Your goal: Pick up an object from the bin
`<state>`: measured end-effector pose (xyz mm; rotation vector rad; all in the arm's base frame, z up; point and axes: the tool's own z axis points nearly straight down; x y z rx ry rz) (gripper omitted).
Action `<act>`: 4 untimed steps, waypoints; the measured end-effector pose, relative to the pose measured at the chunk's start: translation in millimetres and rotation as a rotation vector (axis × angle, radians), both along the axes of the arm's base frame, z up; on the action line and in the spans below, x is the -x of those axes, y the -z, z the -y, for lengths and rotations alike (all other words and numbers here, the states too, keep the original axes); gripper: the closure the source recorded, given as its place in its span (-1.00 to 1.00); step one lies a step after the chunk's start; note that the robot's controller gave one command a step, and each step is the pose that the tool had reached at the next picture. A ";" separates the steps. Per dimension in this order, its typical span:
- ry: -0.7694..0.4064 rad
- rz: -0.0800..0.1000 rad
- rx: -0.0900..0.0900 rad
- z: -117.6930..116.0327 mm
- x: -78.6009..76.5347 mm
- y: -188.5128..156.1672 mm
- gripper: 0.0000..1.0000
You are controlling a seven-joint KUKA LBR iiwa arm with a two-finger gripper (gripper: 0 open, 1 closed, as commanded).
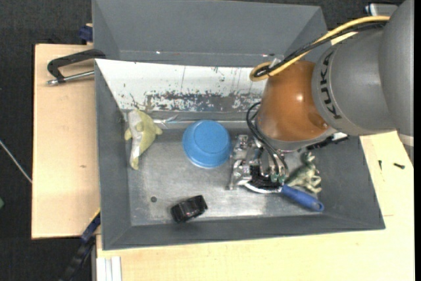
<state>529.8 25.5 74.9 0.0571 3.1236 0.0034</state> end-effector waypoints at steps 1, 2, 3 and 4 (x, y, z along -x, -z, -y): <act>-0.055 -0.012 0.002 -2.1 2.6 -25.7 1.00; -0.395 -0.007 0.005 -6.2 13.0 -103.1 1.00; -0.693 -0.019 0.005 18.9 25.0 -30.4 1.00; -0.691 -0.017 0.007 19.6 24.5 -31.4 -1.00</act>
Offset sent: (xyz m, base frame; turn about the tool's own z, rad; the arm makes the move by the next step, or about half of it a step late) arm -0.0039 0.0011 0.0242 -0.0549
